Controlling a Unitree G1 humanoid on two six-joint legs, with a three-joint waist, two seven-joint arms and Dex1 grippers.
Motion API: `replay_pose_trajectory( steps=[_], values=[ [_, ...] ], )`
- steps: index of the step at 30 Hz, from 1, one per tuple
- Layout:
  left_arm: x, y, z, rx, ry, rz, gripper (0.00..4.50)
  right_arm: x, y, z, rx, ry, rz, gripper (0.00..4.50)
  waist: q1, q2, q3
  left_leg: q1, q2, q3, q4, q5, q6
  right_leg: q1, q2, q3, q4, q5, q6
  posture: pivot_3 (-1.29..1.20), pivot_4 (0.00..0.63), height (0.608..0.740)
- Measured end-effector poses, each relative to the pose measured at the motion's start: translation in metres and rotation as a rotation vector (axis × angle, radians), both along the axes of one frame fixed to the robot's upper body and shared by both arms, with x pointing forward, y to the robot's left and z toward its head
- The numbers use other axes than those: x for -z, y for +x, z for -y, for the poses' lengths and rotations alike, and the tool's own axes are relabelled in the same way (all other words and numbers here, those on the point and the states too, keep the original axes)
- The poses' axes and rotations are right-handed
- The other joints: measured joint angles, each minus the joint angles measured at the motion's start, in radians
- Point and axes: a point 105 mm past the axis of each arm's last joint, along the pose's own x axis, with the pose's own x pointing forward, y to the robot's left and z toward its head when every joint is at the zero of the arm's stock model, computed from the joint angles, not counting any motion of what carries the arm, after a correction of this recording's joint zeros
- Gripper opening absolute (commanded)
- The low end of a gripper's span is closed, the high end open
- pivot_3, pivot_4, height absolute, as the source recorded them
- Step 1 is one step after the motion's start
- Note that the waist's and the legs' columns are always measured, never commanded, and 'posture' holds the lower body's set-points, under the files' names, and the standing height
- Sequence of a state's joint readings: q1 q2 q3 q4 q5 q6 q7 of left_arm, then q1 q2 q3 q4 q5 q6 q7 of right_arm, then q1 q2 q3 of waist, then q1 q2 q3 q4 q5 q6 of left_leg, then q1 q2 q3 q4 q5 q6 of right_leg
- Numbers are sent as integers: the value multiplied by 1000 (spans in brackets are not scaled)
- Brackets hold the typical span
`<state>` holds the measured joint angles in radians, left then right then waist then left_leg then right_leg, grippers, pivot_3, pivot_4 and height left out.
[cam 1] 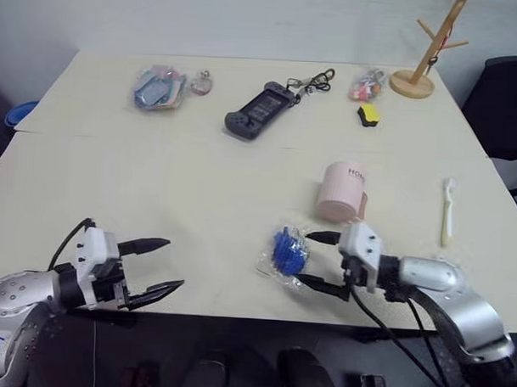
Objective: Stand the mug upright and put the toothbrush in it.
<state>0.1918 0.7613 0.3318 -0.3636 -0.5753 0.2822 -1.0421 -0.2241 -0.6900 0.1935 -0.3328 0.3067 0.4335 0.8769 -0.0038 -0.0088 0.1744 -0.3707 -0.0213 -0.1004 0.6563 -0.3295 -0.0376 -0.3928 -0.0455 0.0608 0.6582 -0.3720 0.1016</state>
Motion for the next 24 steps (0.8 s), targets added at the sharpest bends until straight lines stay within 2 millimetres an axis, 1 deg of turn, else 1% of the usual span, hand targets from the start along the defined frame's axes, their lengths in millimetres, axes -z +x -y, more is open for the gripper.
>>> replay_pose_trajectory(
  steps=[2, 6, 9, 11, 12, 13, 14, 16, 17, 18, 19, 20, 21, 22, 23, 24],
  values=[
    [-2, -1, 3, 21, 3, 15, 4500, 10, 7, -2, 14, -15, -29, 3585, 0, 0, 0, 0, 0, 0, 0, 0, 0, 0, 0, 0, 0, 0, 0, 0, 150, 740],
    [-7, 0, 6, 45, 5, 45, 4500, 9, 14, -17, -1, 17, -15, 2245, -4, 0, 0, 1, 1, 0, 0, 0, 0, 0, 1, 0, 1, 0, 0, 0, 150, 740],
    [-8, 0, 7, 47, 5, 46, 4500, 6, 14, -22, -15, 48, 4, 1281, -5, 0, 0, 1, 1, 0, 0, 0, 0, 0, 1, 0, 1, 0, 0, 0, 150, 740],
    [-8, 1, 7, 49, 4, 47, 4500, 1, 12, -24, -22, 100, 9, 771, -6, 0, 0, 1, 1, 0, 0, 0, 0, 0, 1, 0, 1, 0, 0, 0, 150, 740],
    [-9, 1, 9, 60, -2, 51, 4500, -2, 5, -22, -29, 163, -7, 476, -4, 0, 0, 1, 1, 0, 0, 0, 0, 0, 1, 0, 1, 0, 0, 0, 150, 740],
    [-10, 1, 10, 68, -11, 51, 4500, -3, 1, -18, -23, 208, -28, 272, -1, 0, 0, 0, 1, 0, 0, 0, 0, 0, 1, -1, 1, 0, 0, 0, 150, 740],
    [-10, 2, 12, 78, -23, 52, 4500, -8, -7, -9, -9, 286, -50, 126, 8, 0, 0, -1, 0, -1, 0, 0, 0, 0, 0, -1, 0, 0, 0, 0, 150, 740],
    [-9, 2, 14, 93, -42, 39, 4500, -29, -15, 11, 30, 400, -37, 127, 10, 1, 0, -1, -1, 0, 2, -1, 1, 1, -1, -1, 0, 0, 0, 0, 150, 740],
    [-9, 2, 15, 101, -46, 35, 4500, -38, -17, 19, 50, 420, -20, 127, 7, 1, 0, -1, -1, 0, 3, -1, 2, 2, -1, -1, 1, 0, 0, 0, 150, 740],
    [-9, 4, 19, 118, -56, 31, 4500, -51, -22, 33, 95, 463, -11, 127, 7, 1, 0, 0, -1, 0, 3, -1, 2, 2, -1, -1, 1, 0, 0, 0, 150, 740],
    [-10, 6, 23, 135, -77, 27, 4500, -60, -28, 55, 169, 486, -17, 127, 17, 2, 1, -1, -1, -1, 3, -1, 2, 3, -1, -1, 0, 0, 0, 0, 150, 740],
    [-10, 8, 25, 140, -93, 22, 4500, -66, -31, 75, 242, 481, -10, 127, 19, 2, 1, 0, -1, 0, 3, -2, 3, 3, -1, -1, 0, 0, 0, 0, 150, 740],
    [-9, 11, 29, 155, -108, 18, 4500, -74, -35, 102, 343, 477, 3, 127, 25, 2, 1, 0, -1, 0, 3, -2, 3, 3, -1, -1, 0, 0, 0, 0, 150, 740],
    [-8, 13, 30, 164, -118, 12, 4500, -83, -39, 123, 415, 464, 28, 127, 26, 2, 0, 0, -1, 0, 3, -2, 3, 3, 0, -1, 0, 0, 0, 0, 150, 740],
    [-9, 15, 33, 171, -126, 13, 4500, -89, -43, 139, 472, 444, 56, 127, 26, 2, 0, 0, 0, 1, 3, -2, 4, 3, 1, -1, 1, 0, 0, 0, 150, 740],
    [-10, 17, 35, 182, -133, 20, 4500, -93, -45, 152, 516, 429, 73, 127, 23, 1, 0, 1, 0, 2, 3, -4, 7, 3, 2, 0, 1, 0, 0, 0, 150, 740]
  ],
)
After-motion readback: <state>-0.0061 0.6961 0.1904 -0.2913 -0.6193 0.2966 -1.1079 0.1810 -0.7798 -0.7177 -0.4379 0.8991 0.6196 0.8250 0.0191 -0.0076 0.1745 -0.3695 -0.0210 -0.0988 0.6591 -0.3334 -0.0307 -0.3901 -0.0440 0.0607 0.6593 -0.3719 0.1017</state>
